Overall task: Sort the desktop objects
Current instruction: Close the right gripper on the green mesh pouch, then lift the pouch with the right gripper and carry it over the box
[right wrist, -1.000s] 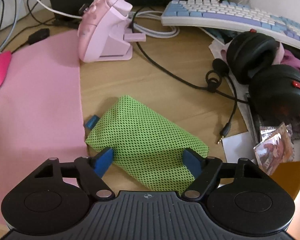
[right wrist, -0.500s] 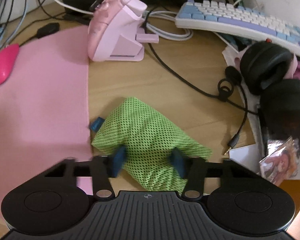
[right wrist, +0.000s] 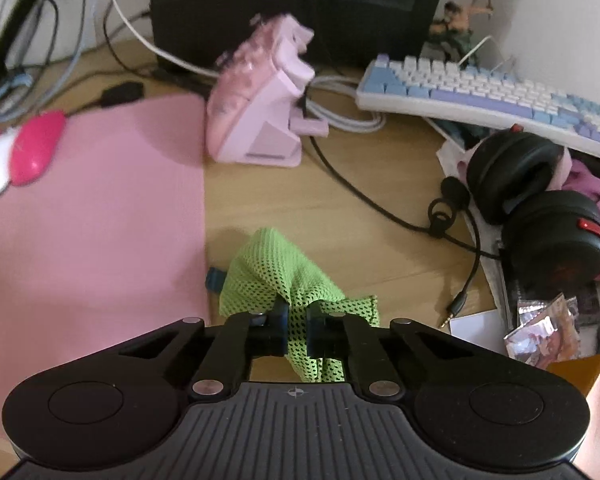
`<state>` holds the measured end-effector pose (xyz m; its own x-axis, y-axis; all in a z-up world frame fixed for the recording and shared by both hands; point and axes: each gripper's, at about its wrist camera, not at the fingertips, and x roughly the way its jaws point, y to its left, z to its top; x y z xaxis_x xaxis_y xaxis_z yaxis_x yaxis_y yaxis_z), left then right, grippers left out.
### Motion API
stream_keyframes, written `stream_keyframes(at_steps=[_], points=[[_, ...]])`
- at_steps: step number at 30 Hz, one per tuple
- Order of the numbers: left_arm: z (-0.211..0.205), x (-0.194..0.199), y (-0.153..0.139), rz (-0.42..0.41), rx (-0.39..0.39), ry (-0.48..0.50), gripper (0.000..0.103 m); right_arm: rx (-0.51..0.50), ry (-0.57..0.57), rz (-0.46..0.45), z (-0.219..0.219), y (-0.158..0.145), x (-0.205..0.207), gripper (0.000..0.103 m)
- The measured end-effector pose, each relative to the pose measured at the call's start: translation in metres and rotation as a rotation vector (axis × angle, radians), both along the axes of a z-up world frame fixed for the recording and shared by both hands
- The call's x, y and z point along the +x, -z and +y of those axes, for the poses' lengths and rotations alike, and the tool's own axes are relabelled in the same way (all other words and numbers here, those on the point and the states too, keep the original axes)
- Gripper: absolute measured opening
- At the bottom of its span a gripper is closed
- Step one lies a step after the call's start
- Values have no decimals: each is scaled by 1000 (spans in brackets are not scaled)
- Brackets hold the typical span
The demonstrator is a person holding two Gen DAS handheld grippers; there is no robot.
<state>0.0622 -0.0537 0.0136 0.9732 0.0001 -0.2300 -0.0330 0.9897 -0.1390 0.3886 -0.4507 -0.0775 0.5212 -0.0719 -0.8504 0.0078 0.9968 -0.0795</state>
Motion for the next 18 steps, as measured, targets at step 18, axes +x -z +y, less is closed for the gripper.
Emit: stream_keyframes(at_steps=[18], points=[[49, -38, -14, -54, 22, -126, 103, 271, -105, -311, 73, -61, -71, 7]])
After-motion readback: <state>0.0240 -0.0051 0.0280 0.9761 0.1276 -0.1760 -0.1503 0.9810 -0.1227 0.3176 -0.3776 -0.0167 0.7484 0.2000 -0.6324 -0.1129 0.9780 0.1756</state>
